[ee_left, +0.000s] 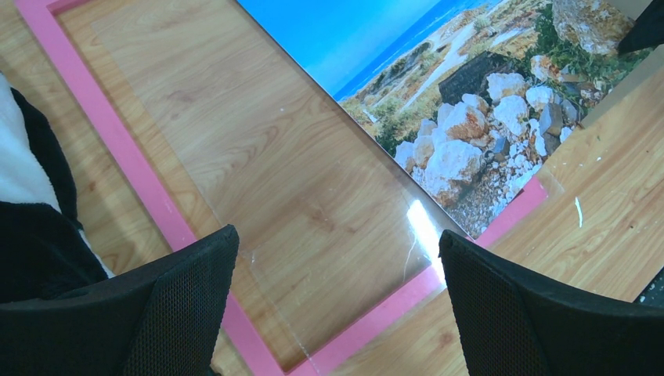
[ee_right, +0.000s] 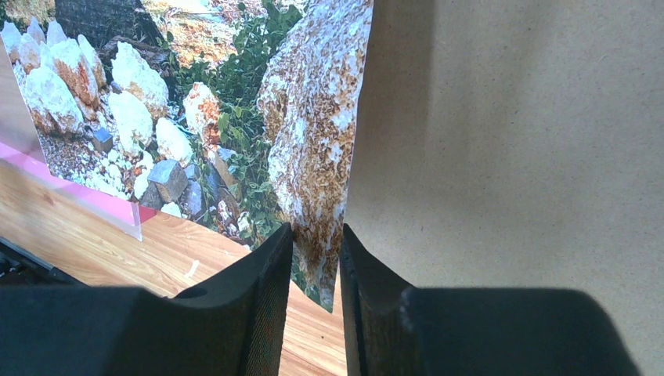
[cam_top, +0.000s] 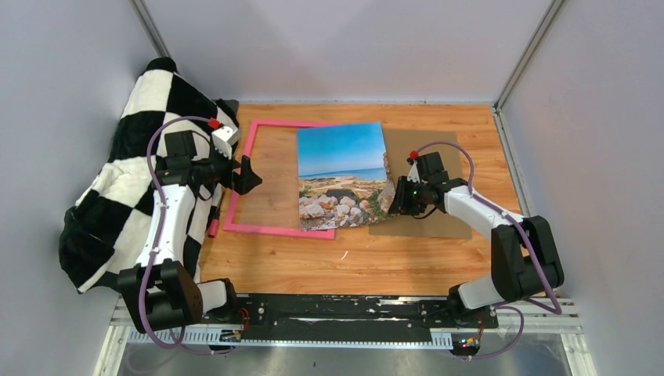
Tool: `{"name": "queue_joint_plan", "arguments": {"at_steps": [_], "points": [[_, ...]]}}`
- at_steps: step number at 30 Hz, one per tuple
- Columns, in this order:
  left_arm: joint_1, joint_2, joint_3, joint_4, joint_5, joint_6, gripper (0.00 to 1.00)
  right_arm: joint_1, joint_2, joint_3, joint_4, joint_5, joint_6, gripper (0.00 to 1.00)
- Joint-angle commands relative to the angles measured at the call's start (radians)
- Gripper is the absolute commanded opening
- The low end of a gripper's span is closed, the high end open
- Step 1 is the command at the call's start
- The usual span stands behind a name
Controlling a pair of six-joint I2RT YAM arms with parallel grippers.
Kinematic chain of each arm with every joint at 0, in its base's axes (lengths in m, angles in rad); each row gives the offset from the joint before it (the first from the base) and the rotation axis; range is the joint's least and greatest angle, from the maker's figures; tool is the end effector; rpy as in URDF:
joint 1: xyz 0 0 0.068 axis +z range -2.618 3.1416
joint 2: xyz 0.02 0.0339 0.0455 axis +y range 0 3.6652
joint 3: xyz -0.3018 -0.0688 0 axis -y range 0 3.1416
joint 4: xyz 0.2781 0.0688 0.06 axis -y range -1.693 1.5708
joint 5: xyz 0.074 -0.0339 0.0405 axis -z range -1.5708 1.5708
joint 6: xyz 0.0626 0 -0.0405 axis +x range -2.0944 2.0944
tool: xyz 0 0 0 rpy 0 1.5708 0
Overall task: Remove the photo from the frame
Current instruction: Place the photo at the center of the board.
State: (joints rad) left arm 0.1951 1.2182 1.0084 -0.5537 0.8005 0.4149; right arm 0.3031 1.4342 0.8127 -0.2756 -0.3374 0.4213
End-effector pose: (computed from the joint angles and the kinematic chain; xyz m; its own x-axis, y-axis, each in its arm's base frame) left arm 0.2885 0.0112 0.3162 -0.4702 0.1932 -0.8612 0.6154 0.7712 -0.1629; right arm 0.3020 0.1162 0.1953 -0.8765 0.1302 -0.4635 -0.1319 0.8610 0.4912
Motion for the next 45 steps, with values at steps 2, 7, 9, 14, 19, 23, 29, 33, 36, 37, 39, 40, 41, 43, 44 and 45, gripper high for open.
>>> {"name": "queue_joint_plan", "arguments": {"at_steps": [2,7,9,14,19,23,29,33,36,37,39,40,41,43,44,45], "points": [[0.007,-0.023,0.001,0.016,0.004,0.007,1.0,-0.013,-0.021,0.026,-0.049,0.025,-0.02,0.26],[0.007,-0.022,-0.001,0.018,0.003,0.01,1.0,-0.018,-0.028,0.027,-0.053,0.024,-0.02,0.22],[0.007,-0.023,-0.002,0.018,0.004,0.01,1.0,-0.019,-0.028,0.031,-0.061,0.023,-0.023,0.22],[0.007,-0.023,-0.001,0.019,0.004,0.009,1.0,-0.02,-0.026,0.044,-0.082,0.027,-0.04,0.24],[0.007,-0.023,-0.001,0.019,0.005,0.01,1.0,-0.02,-0.023,0.046,-0.088,0.043,-0.056,0.23],[0.007,-0.027,-0.001,0.02,0.008,0.007,1.0,-0.021,-0.024,0.046,-0.089,0.046,-0.068,0.01],[0.007,-0.028,0.001,0.019,0.01,0.007,1.0,-0.02,-0.03,0.047,-0.096,0.049,-0.078,0.0],[0.007,-0.029,0.002,0.02,0.011,0.008,1.0,-0.013,-0.032,0.043,-0.096,0.045,-0.081,0.0],[0.007,-0.032,0.002,0.019,0.009,0.006,1.0,-0.006,-0.033,0.044,-0.1,0.037,-0.083,0.0],[0.007,-0.033,0.004,0.019,0.008,0.007,1.0,-0.003,-0.033,0.045,-0.1,0.039,-0.085,0.0],[0.007,-0.033,0.004,0.021,0.006,0.004,1.0,0.003,-0.029,0.043,-0.1,0.062,-0.092,0.0],[0.007,-0.034,0.004,0.021,0.007,0.004,1.0,0.007,-0.024,0.043,-0.1,0.073,-0.097,0.0],[0.007,-0.035,0.004,0.02,0.006,0.004,1.0,0.012,-0.02,0.043,-0.1,0.089,-0.106,0.0],[0.007,-0.034,0.004,0.02,0.007,0.004,1.0,0.027,-0.011,0.046,-0.098,0.127,-0.122,0.0],[0.007,-0.035,0.004,0.02,0.006,0.004,1.0,0.031,-0.006,0.045,-0.093,0.138,-0.125,0.0],[0.007,-0.036,0.004,0.02,0.006,0.003,1.0,0.033,0.002,0.044,-0.089,0.147,-0.124,0.0]]}}
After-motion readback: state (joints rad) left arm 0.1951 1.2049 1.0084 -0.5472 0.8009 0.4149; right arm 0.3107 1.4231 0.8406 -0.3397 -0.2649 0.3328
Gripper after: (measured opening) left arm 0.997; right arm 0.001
